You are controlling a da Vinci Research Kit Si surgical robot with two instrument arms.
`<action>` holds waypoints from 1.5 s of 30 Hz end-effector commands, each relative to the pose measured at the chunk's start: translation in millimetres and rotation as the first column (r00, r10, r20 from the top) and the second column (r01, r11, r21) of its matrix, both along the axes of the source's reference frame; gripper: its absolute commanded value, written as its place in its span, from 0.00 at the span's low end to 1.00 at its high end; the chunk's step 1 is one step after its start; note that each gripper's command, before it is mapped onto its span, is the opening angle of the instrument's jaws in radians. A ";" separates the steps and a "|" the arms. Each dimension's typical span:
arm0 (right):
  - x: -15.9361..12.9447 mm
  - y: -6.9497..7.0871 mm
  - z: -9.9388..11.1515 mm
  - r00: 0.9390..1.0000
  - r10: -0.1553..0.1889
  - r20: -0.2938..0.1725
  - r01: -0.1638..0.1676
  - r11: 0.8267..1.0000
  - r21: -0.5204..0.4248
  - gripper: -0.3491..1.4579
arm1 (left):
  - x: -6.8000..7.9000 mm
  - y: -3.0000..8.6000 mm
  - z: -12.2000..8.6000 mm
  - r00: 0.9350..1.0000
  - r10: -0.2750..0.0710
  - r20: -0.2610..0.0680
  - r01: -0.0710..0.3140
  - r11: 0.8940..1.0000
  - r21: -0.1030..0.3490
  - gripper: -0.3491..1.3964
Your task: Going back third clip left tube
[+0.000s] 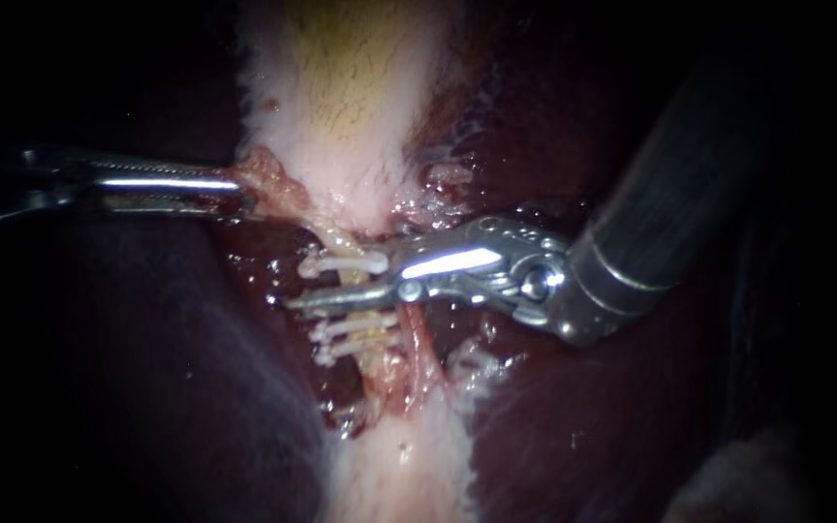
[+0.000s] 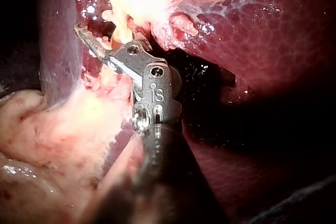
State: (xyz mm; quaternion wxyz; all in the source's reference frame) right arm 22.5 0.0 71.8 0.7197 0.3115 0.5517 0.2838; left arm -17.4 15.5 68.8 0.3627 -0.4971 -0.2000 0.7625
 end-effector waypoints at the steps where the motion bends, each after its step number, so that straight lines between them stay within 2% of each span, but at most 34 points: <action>1: -0.5 0.0 0.0 1.000 0.001 0.001 -0.001 1.000 -0.011 0.47 | 0.0 0.0 0.0 1.000 0.000 0.000 0.000 1.000 0.000 0.00; 8: -3.4 -0.5 -0.4 1.000 0.002 0.004 -0.002 0.997 -0.072 0.47 | 0.1 0.0 0.0 1.000 0.001 0.000 -0.001 1.000 0.000 0.00; 14: -6.5 -0.9 -1.3 0.999 -0.036 -0.014 0.033 0.986 -0.160 0.47 | 0.3 -0.1 0.0 1.000 0.001 0.001 -0.001 1.000 0.000 0.00; 16: -7.8 -1.2 -1.7 0.998 -0.055 -0.022 0.050 0.976 -0.211 0.47 | 0.3 -0.1 0.0 1.000 0.001 0.001 -0.001 1.000 0.000 0.00; 22: -11.5 -1.8 -2.8 0.995 -0.091 -0.037 0.077 0.958 -0.276 0.47 | 0.4 -0.1 -0.1 1.000 0.001 0.001 -0.001 1.000 0.000 0.00; 27: -14.4 -1.4 -4.0 0.993 -0.111 -0.043 0.093 0.950 -0.297 0.47 | 0.4 -0.1 -0.1 1.000 0.001 0.001 -0.001 1.000 0.000 0.00; 31: -16.2 -0.5 -4.9 0.991 -0.125 -0.040 0.106 0.943 -0.316 0.47 | 0.4 -0.2 -0.1 1.000 0.001 0.001 -0.001 1.000 0.000 0.00; 35: -17.1 0.0 -5.4 0.991 -0.131 -0.038 0.112 0.940 -0.323 0.47 | 0.4 -0.2 -0.1 1.000 0.001 0.001 -0.001 1.000 0.000 0.00; 45: -17.5 0.0 -5.4 0.990 -0.136 -0.040 0.115 0.935 -0.334 0.47 | -0.2 -0.2 0.1 1.000 -0.002 -0.002 0.002 1.000 -0.002 0.00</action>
